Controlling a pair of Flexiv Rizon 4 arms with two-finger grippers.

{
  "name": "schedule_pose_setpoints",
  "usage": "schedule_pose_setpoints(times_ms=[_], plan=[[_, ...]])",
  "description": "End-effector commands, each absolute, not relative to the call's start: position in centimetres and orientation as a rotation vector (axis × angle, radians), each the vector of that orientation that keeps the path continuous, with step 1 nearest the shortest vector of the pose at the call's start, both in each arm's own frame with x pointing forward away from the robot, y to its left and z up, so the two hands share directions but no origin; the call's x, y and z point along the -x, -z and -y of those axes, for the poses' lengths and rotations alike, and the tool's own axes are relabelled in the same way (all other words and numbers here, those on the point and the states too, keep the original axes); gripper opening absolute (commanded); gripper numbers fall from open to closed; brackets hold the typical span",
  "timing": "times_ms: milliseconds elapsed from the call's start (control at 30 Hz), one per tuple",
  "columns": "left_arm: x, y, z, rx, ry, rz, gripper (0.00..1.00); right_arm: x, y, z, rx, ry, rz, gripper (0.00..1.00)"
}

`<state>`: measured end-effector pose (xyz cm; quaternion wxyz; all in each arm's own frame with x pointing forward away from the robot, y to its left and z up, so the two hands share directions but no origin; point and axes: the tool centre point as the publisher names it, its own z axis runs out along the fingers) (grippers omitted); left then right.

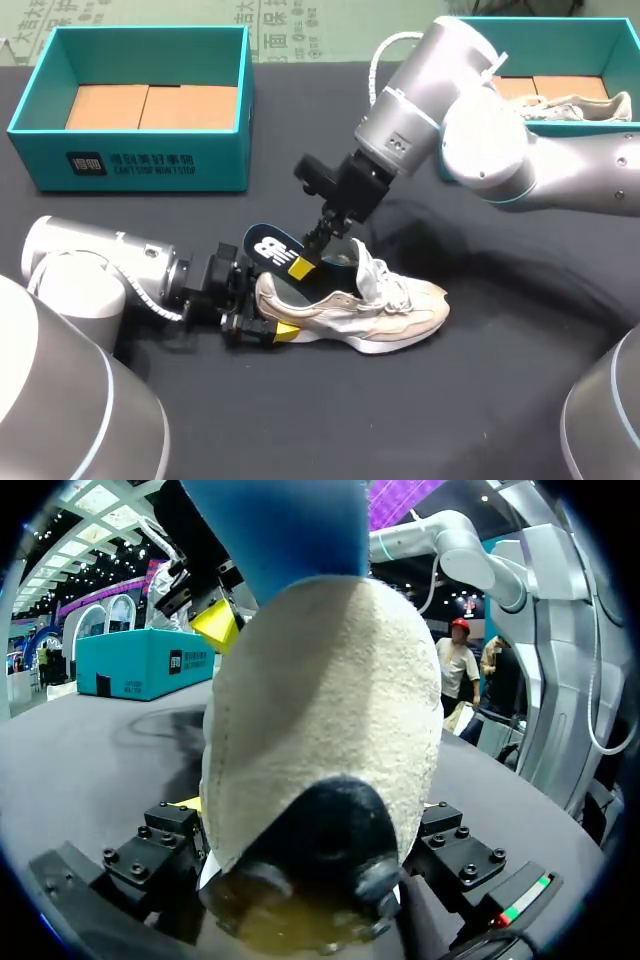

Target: Take the shoe out of the shoebox, open the shoe tongue, remove and reinsert the insole, then place the shoe into the shoebox

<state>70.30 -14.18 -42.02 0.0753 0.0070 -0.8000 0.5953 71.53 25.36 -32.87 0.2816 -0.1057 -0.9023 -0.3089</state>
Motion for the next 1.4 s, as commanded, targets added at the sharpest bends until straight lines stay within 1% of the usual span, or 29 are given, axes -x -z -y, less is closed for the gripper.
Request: schedule_pose_setpoints(times_ms=[33, 267, 367, 533, 600, 633, 667, 967, 1167, 1267, 1400], plan=[[-70.4, 42.2, 14.2, -0.022, -1.784, 2.400, 0.00, -70.6, 32.6, -24.8, 0.306, 0.842, 2.427, 0.38], [-70.4, 42.2, 14.2, -0.022, -1.784, 2.400, 0.00, -70.6, 32.4, -24.4, 0.315, 0.859, 2.431, 0.34], [-70.4, 42.2, 14.2, -0.022, -1.784, 2.400, 0.00, -70.7, 32.4, -24.6, 0.308, 0.866, 2.429, 0.29], [-70.4, 42.2, 14.2, -0.022, -1.784, 2.400, 0.00, -70.9, 32.4, -24.6, 0.292, 0.888, 2.428, 0.26], [-70.4, 42.2, 14.2, -0.022, -1.784, 2.400, 0.00, -71.0, 32.2, -24.6, 0.286, 0.895, 2.429, 0.23], [-70.4, 42.2, 14.2, -0.022, -1.784, 2.400, 0.00, -71.1, 32.2, -24.7, 0.282, 0.897, 2.431, 0.17], [-70.4, 42.2, 14.2, -0.022, -1.784, 2.400, 0.00, -71.2, 32.1, -24.8, 0.276, 0.900, 2.431, 0.00], [-70.4, 42.2, 14.2, -0.022, -1.784, 2.400, 0.00, -71.9, 30.7, -26.3, 0.193, 0.971, 2.411, 0.00], [-70.4, 42.2, 14.2, -0.022, -1.784, 2.400, 0.00, -72.6, 27.9, -27.6, 0.148, 1.091, 2.400, 0.00], [-70.4, 42.2, 14.2, -0.022, -1.784, 2.400, 0.00, -73.0, 26.0, -28.2, 0.098, 1.220, 2.404, 0.00], [-70.4, 42.2, 14.2, -0.022, -1.784, 2.400, 0.00, -73.0, 26.0, -28.2, 0.098, 1.220, 2.404, 0.00]])
